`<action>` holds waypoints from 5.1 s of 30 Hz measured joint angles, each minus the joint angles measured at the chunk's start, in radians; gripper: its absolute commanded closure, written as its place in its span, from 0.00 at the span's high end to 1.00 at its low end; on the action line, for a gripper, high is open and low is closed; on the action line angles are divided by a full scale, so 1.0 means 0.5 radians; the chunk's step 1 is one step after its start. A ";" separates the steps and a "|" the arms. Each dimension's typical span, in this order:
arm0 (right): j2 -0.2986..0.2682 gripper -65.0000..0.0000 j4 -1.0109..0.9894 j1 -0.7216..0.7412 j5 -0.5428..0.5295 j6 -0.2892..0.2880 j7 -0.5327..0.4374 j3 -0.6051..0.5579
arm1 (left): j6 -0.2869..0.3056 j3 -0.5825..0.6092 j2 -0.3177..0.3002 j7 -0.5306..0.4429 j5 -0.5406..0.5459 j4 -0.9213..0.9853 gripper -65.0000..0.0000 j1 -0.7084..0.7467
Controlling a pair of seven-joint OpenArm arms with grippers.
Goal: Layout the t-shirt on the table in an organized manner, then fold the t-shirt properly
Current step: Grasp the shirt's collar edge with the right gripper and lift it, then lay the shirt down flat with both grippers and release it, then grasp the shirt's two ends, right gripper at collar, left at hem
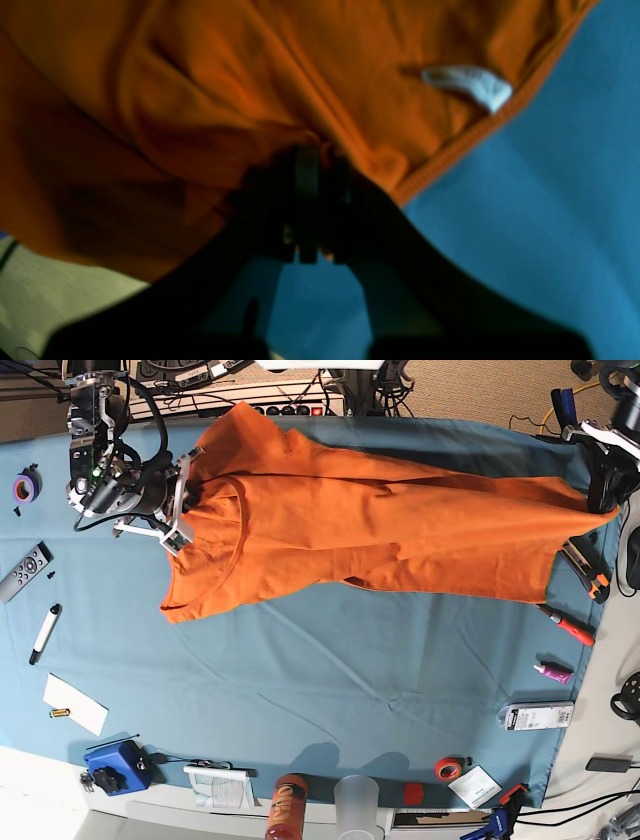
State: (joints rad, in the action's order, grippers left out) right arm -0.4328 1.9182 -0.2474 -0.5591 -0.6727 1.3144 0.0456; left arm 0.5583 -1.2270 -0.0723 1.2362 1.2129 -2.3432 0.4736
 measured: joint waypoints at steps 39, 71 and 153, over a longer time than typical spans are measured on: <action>0.272 0.00 0.508 0.568 -0.599 -0.058 -0.119 1.650 | -0.021 0.394 -0.163 -0.290 -0.323 0.001 0.00 -0.072; 0.204 0.00 -1.915 1.882 0.918 0.195 -1.369 0.724 | -0.134 1.940 -0.407 -0.957 -1.469 2.230 0.00 -1.976; 0.569 0.39 -1.499 0.855 -0.431 0.163 -0.403 1.456 | 0.023 1.122 -0.903 0.108 -0.365 1.835 0.43 -1.408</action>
State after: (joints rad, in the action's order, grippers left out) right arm -0.1482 1.1687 0.1802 -0.7746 -0.5915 1.1130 0.7738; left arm 0.5697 -0.6662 -0.5240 1.2903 1.0302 -1.4258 -0.2302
